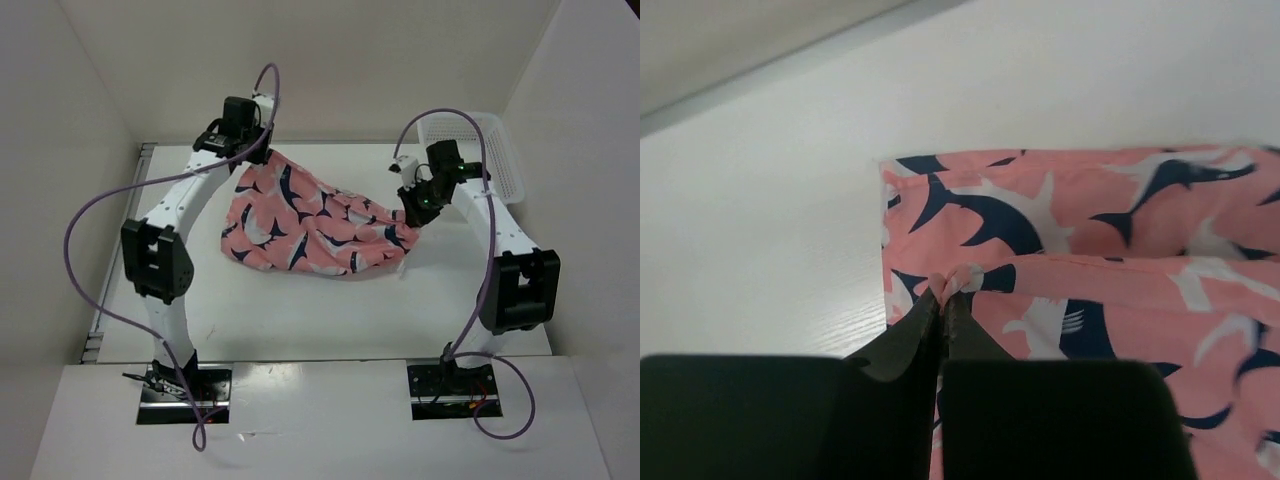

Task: Fold and stack the shorts
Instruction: Fold the shorts

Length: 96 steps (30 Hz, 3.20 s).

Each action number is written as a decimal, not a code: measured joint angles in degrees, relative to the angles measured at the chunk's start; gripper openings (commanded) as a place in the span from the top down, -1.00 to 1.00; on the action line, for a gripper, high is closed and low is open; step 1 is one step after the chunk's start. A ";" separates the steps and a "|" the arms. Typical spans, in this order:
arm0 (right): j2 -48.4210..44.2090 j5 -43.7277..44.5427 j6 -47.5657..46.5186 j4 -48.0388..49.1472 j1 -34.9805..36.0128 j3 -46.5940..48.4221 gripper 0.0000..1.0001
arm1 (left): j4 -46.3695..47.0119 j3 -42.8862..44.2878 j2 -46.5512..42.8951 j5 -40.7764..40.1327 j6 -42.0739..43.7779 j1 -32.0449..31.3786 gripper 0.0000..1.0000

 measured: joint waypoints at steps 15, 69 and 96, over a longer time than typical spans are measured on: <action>17.81 -2.38 7.82 4.24 -9.18 9.73 0.88 | 0.61 22.82 31.23 0.70 -0.09 1.57 1.00; 14.08 7.89 52.59 17.51 -7.06 -6.19 -0.41 | 3.28 -36.50 0.52 -3.63 -1.46 2.03 -0.74; 17.11 9.55 54.40 20.26 -4.57 -5.46 1.00 | -2.73 -33.88 1.33 -6.03 -1.40 1.53 -0.76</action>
